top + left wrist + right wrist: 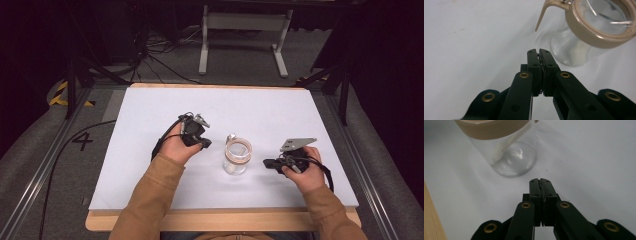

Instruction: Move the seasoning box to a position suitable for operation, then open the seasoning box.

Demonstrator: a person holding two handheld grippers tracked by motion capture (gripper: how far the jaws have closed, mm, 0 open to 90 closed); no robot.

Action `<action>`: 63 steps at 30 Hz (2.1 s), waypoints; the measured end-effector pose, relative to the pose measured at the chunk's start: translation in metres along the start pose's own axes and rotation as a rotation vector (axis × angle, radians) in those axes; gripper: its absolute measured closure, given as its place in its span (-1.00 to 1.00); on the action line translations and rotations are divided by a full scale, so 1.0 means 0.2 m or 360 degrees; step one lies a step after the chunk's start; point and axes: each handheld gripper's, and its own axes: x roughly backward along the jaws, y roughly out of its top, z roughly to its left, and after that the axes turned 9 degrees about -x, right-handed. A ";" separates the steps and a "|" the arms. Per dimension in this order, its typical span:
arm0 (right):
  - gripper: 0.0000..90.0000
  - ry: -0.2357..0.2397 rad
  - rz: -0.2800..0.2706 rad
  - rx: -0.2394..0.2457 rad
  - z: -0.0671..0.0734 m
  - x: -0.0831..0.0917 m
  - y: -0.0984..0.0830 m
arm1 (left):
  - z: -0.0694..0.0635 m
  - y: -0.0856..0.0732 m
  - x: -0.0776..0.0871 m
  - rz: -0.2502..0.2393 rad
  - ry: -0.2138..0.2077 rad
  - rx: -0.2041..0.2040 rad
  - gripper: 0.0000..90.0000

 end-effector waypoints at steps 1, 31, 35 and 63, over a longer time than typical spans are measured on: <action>0.99 0.0000 0.0006 0.0019 0.01 -0.02 0.01 | 0.00 -0.01 0.01 0.0000 0.0005 0.0011 0.95; 1.00 -0.0010 -0.0007 0.0147 0.09 -0.21 0.06 | 0.00 -0.11 0.04 0.0010 0.0019 0.0084 0.93; 1.00 0.0009 0.0008 0.0183 0.13 -0.21 0.06 | 0.01 -0.11 0.05 0.0013 0.0017 0.0080 0.93; 0.97 -0.0051 -0.0160 0.0072 0.08 0.01 0.00 | -0.01 0.04 0.06 -0.0377 -0.0056 0.0020 0.99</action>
